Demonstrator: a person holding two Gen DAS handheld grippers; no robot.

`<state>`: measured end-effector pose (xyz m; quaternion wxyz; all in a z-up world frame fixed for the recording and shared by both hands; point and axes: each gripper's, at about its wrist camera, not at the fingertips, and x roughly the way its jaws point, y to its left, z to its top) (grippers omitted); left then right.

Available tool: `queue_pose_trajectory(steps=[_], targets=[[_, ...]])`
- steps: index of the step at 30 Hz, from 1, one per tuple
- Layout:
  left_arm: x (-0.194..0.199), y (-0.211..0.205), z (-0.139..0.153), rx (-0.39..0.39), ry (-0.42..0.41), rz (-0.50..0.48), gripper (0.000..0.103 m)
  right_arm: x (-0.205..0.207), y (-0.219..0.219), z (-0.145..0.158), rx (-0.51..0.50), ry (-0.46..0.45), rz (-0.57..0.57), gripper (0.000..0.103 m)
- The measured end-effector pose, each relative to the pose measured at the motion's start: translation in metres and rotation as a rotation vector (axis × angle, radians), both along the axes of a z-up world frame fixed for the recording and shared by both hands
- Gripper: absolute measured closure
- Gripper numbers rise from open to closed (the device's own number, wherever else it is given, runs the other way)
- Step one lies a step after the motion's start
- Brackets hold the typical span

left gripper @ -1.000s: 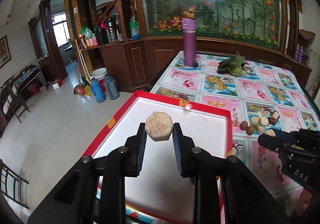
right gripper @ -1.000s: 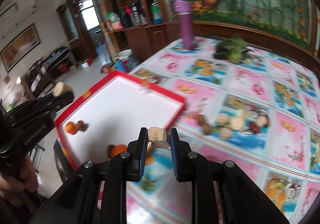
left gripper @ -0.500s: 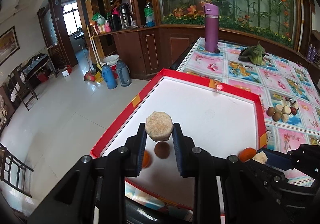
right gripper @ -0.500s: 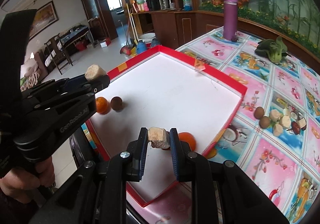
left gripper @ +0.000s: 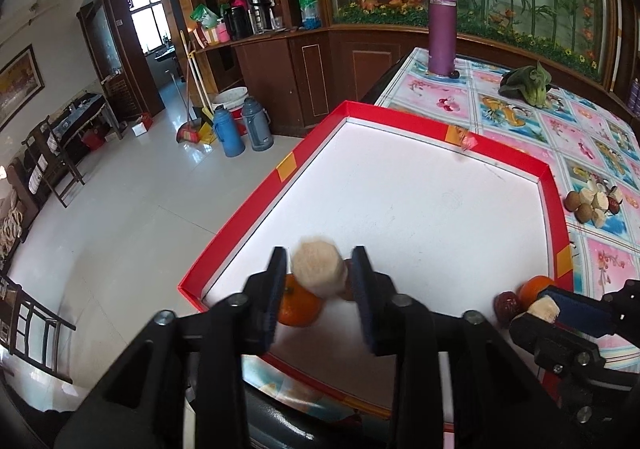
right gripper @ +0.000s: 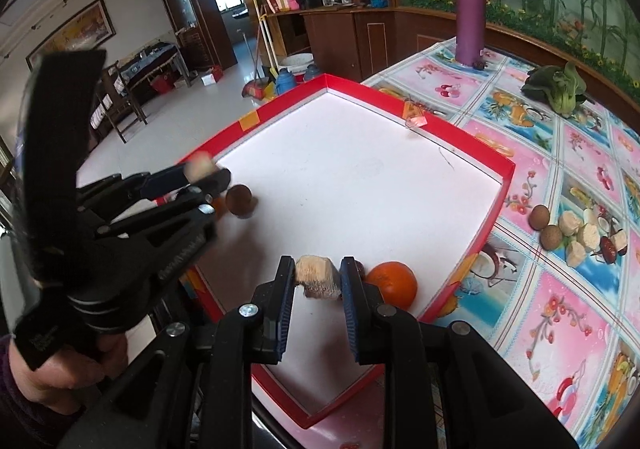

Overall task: Organize fruits
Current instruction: 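Carry both beige pieces over the white tray and open both grippers, then move both open grippers back from the tray toward the fruits on the tablecloth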

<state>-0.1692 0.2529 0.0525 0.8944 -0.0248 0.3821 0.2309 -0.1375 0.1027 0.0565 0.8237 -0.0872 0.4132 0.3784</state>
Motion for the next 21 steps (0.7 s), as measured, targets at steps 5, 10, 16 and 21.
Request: queue_pose_trajectory(steps=[5, 10, 16, 21], targets=[[-0.002, -0.003, 0.002, 0.033, -0.006, 0.006, 0.042, -0.004, -0.012, 0.007, 0.056, -0.025, -0.006, 0.063], [0.001, -0.007, 0.0, -0.008, 0.006, -0.024, 0.039, 0.009, -0.047, 0.01, 0.09, -0.036, -0.091, 0.063], [0.001, 0.032, 0.004, -0.277, 0.0, -0.072, 0.025, 0.023, -0.086, 0.005, 0.079, 0.003, -0.205, 0.063], [-0.015, 0.105, 0.036, -0.653, -0.083, -0.197, 0.021, 0.016, -0.088, 0.02, 0.104, -0.038, -0.177, 0.063]])
